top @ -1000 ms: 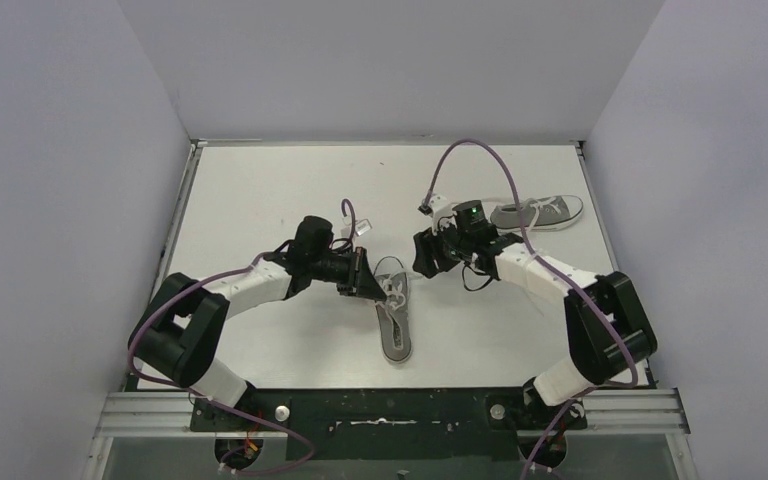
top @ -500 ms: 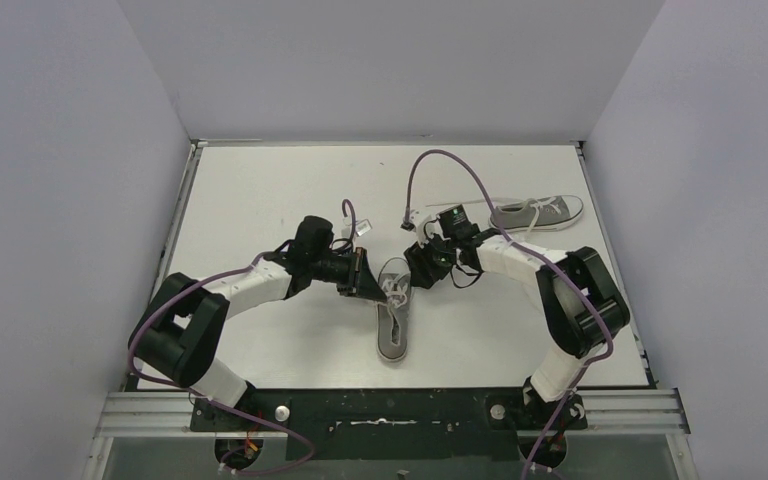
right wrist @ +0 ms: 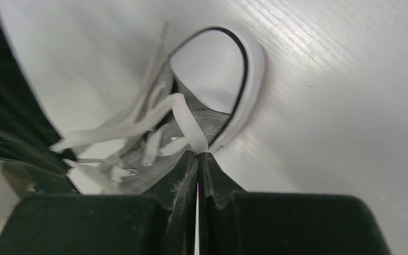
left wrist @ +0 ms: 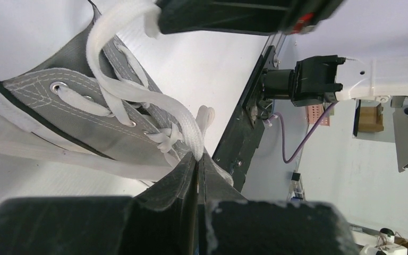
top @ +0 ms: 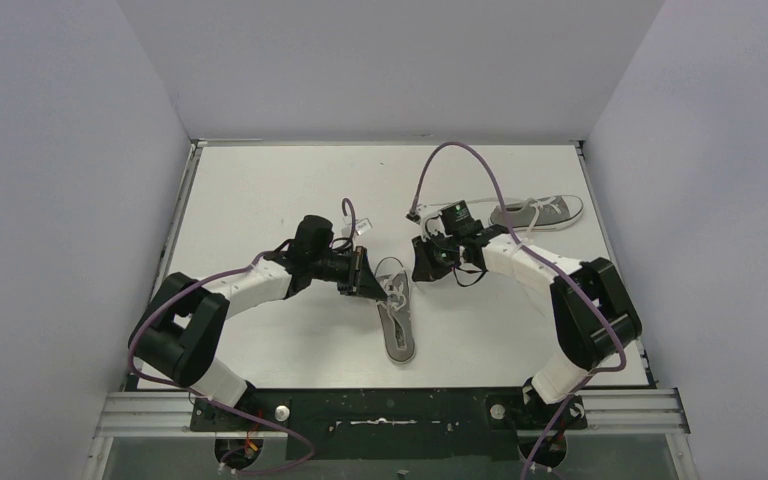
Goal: Tie the shoes
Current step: Cross the shoelace with the shoelace.
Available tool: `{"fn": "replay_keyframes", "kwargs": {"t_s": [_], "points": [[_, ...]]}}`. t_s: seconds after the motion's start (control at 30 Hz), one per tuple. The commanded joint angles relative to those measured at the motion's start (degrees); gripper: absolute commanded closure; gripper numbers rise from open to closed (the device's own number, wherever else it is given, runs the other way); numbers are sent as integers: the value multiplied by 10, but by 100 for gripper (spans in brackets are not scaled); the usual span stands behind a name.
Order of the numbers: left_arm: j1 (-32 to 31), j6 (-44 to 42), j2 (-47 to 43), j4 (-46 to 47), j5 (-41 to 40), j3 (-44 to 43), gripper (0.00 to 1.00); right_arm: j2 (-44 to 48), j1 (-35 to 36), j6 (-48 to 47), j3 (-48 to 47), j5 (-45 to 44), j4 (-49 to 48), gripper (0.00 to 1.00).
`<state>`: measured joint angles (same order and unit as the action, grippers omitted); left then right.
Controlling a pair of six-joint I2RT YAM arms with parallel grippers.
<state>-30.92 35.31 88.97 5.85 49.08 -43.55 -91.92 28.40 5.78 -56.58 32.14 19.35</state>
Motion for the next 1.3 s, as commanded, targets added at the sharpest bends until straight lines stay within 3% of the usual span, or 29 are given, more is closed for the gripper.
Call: {"fn": "replay_keyframes", "kwargs": {"t_s": [0.0, 0.13, 0.2, 0.43, 0.67, 0.9, 1.13, 1.27], "points": [[0, -16, -3, 36, 27, -22, 100, 52, -9, 228, 6, 53, -71, 100], [0, -23, -3, 41, 31, -22, 100, 27, -7, 381, 15, 82, -163, 100], [0, -24, -6, 40, 29, -21, 100, 5, -5, 426, 0, 83, -144, 100], [0, 0, -13, 76, 21, 2, 100, -5, 35, 481, 17, 53, -80, 100], [-1, 10, -17, 88, 7, 15, 100, 21, 44, 574, 73, 80, -129, 100], [-1, 20, -10, 97, -11, 11, 100, 48, 42, 597, 101, 106, -148, 100], [-1, 23, -21, 88, -9, 6, 100, 73, 8, 535, 110, 103, -108, 100], [-6, 31, -20, 97, -5, 8, 100, 44, 5, 515, 105, 170, -157, 100]]}}
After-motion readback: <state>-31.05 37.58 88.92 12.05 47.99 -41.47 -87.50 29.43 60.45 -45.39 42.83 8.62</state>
